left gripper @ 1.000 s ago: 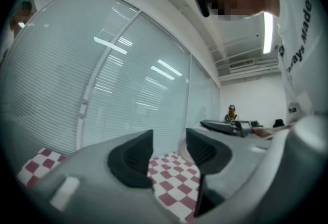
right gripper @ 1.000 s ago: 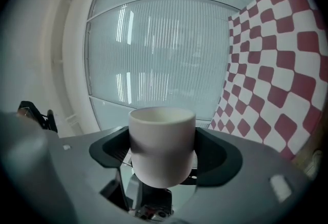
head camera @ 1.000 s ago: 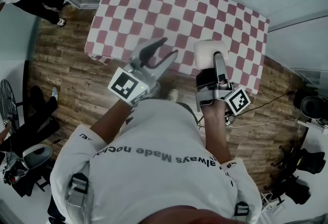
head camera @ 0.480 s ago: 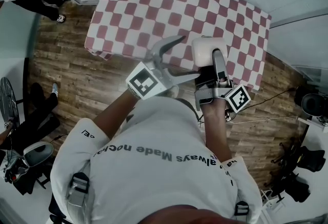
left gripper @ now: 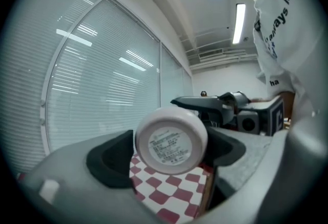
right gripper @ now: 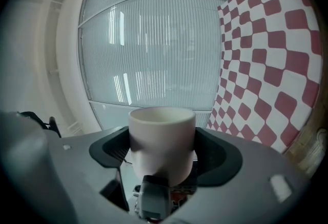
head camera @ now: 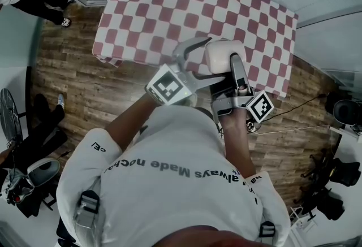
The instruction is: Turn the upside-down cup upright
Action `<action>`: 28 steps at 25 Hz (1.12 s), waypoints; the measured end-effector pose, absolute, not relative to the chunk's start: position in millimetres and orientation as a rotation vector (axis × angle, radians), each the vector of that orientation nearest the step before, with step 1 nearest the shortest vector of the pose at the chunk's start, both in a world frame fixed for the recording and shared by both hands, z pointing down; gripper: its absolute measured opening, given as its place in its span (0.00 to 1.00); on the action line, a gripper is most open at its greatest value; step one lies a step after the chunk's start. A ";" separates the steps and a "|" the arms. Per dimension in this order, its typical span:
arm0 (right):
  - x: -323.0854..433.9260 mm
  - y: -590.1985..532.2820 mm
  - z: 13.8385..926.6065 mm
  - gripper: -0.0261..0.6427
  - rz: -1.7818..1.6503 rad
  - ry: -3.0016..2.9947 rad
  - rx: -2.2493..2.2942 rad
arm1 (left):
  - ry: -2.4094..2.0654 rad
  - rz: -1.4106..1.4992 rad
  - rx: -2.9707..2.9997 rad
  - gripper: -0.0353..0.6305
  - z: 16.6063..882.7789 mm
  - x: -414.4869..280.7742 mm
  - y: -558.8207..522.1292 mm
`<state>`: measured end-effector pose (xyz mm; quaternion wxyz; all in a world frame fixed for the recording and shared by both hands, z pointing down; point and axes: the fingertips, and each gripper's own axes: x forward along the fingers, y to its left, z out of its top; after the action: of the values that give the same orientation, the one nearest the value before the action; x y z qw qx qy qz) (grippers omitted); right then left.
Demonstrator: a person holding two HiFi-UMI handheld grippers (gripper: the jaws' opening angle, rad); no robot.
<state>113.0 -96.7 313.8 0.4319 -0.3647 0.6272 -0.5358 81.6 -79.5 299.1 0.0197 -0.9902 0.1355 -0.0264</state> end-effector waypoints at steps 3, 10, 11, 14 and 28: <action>113.1 -96.9 315.1 0.62 -1.345 1.544 -0.898 | 0.405 -0.076 -3.065 0.70 300.6 82.6 -78.8; 111.2 -102.1 313.8 0.63 -1.362 1.524 -0.823 | 0.399 0.022 -3.046 0.69 291.5 80.5 -84.8; 109.9 -102.2 312.0 0.61 -1.358 1.533 -0.811 | 0.410 0.047 -3.053 0.68 289.9 79.3 -86.0; 102.4 -102.4 305.8 0.67 -1.347 1.579 -0.784 | 0.445 0.096 -3.074 0.68 288.7 73.8 -91.0; 91.7 -75.9 304.0 0.73 -1.224 2.072 -1.025 | 0.531 0.192 -3.113 0.68 284.1 55.5 -114.1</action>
<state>91.7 -75.9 304.0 0.2600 -0.3784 0.7649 -0.4518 55.5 -114.1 284.1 -0.0113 -0.9839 0.1677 0.0608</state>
